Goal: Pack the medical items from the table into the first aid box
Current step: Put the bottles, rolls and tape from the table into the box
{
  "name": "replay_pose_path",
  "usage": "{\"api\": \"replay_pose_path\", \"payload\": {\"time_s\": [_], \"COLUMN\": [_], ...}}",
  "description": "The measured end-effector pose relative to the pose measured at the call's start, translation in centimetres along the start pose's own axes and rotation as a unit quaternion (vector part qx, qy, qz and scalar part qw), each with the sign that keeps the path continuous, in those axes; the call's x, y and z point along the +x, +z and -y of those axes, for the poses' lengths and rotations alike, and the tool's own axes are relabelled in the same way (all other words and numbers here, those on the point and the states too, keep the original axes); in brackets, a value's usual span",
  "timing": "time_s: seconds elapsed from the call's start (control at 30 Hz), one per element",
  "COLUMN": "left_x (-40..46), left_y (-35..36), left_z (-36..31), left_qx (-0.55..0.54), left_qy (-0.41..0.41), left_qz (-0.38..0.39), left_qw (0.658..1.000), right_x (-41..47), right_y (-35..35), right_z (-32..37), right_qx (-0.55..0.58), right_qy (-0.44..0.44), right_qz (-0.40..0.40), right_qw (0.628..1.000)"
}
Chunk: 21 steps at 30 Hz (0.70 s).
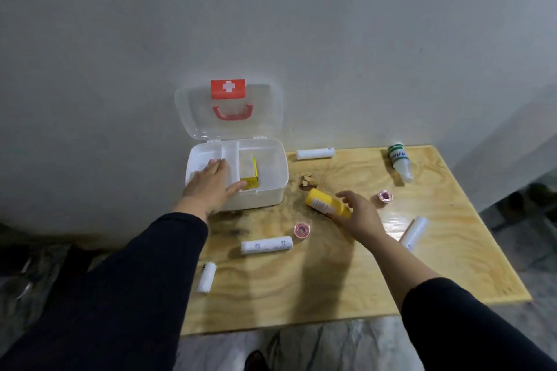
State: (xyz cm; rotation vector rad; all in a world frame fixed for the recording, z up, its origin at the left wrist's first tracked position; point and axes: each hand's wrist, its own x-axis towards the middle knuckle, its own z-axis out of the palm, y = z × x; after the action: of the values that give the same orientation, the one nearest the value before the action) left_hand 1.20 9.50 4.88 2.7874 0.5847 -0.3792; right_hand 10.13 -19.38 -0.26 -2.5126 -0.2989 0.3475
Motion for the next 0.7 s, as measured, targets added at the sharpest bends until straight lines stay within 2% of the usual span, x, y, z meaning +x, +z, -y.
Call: {"api": "replay_pose_path", "payload": {"time_s": [0.27, 0.7], "left_x": [0.2, 0.3], "left_y": [0.4, 0.3], "left_z": [0.3, 0.4], "left_qx": [-0.01, -0.004], "left_qy": [-0.01, -0.002], "left_qz": [0.022, 0.03], "left_qw": [1.0, 1.0], "right_x": [-0.2, 1.5], "right_y": [0.1, -2.4], "right_z": [-1.3, 4.6], "right_qx": [0.052, 0.171], "right_qy": [-0.006, -0.057], "right_qz": [-0.042, -0.12], "right_qw": [0.998, 0.976]}}
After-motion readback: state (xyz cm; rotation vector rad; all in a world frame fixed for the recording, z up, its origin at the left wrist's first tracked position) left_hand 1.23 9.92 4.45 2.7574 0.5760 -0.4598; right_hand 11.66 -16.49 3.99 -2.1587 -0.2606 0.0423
